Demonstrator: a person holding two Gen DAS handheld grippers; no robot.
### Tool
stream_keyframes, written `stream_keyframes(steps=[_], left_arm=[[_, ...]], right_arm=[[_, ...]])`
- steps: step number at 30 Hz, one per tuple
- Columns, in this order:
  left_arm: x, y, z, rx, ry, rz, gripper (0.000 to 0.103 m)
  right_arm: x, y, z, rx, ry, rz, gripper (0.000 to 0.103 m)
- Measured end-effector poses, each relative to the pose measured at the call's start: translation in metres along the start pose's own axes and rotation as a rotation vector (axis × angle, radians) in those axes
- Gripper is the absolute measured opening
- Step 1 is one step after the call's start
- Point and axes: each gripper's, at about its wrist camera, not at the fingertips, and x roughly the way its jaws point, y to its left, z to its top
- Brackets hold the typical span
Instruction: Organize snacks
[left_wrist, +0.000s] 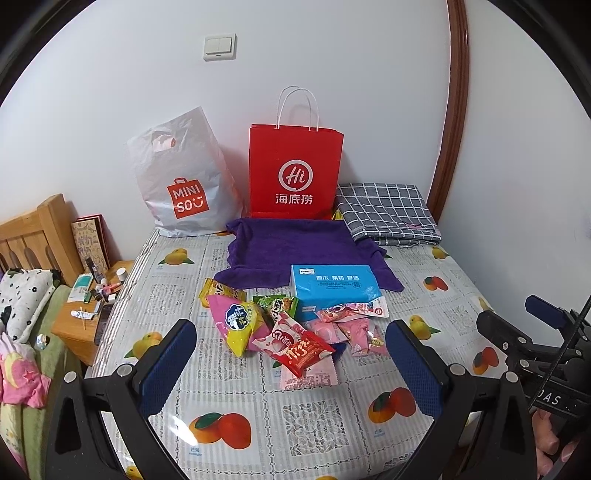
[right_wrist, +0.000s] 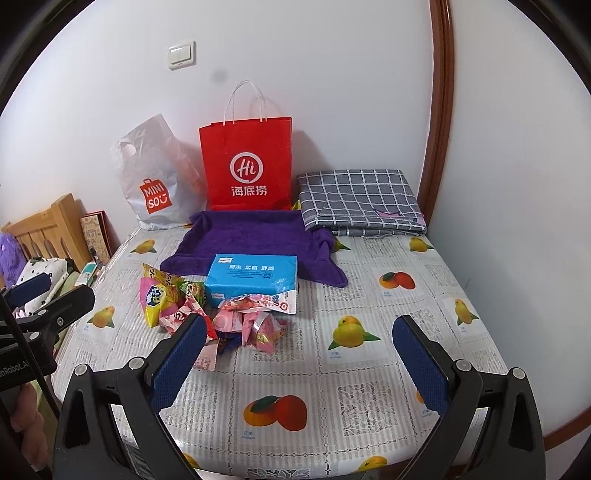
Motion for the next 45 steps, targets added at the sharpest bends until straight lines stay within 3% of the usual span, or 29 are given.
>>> stream_keyframes(steps=[45], left_arm=[[0.0010, 0.0025, -0.0006, 0.005, -0.009, -0.001, 0.103]], right_arm=[[-0.0017, 0.0082, 0.0002, -0.013, -0.008, 0.011, 0.100]])
